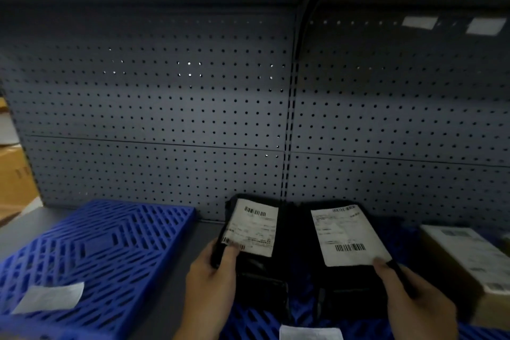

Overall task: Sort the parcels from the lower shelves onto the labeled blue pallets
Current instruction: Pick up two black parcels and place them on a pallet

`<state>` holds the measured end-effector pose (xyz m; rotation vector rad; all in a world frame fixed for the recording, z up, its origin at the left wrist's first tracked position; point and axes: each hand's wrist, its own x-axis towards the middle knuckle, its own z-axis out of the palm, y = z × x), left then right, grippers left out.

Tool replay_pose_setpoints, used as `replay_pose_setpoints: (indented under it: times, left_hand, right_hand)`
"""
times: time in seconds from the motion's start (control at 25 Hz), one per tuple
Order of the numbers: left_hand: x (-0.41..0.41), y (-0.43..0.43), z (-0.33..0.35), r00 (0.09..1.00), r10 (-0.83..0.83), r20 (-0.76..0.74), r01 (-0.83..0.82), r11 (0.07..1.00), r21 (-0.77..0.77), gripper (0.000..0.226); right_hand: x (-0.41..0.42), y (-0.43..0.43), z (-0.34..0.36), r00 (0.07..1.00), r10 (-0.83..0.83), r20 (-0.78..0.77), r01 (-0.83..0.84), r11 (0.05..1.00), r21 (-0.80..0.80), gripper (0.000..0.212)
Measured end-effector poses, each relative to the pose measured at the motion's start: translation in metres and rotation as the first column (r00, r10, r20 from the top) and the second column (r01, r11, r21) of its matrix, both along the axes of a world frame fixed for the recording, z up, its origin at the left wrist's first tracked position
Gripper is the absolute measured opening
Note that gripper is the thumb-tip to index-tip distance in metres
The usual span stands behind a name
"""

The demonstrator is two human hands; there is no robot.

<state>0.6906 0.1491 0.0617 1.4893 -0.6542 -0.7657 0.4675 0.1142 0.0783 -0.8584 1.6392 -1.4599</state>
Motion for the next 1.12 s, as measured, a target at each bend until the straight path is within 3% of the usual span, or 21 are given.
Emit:
replay_pose_setpoints:
  times: [0.44, 0.8, 0.92, 1.0, 1.08, 1.12]
  left_hand:
    - [-0.007, 0.002, -0.007, 0.997, -0.03, 0.07, 0.03, 1.0, -0.007, 0.018]
    - [-0.008, 0.005, -0.004, 0.989, -0.029, 0.145, 0.024, 0.999, 0.031, 0.019]
    - [-0.01, 0.008, -0.002, 0.981, -0.009, 0.194, 0.003, 1.0, 0.028, 0.019]
    - [-0.01, 0.013, 0.003, 0.965, 0.004, 0.261, -0.006, 1.0, 0.005, 0.044]
    - [-0.007, 0.027, 0.014, 0.955, 0.08, 0.285, -0.046, 0.991, -0.125, 0.071]
    - [-0.006, 0.039, 0.026, 0.944, 0.113, 0.31, -0.049, 0.977, -0.208, 0.072]
  right_hand:
    - [-0.007, 0.001, -0.007, 0.989, 0.094, -0.116, -0.101, 0.993, -0.058, 0.005]
    - [-0.012, -0.005, -0.007, 0.983, 0.12, -0.139, -0.125, 0.992, -0.027, 0.005]
    - [-0.016, -0.005, -0.012, 0.973, 0.18, -0.144, -0.179, 0.984, 0.016, 0.015]
    - [-0.017, -0.003, -0.013, 0.969, 0.177, -0.171, -0.181, 0.984, -0.004, 0.034]
    - [-0.016, 0.009, -0.006, 0.931, 0.16, -0.329, -0.202, 0.975, -0.098, 0.05]
    - [-0.015, 0.017, 0.003, 0.885, 0.165, -0.435, -0.259, 0.952, -0.166, 0.053]
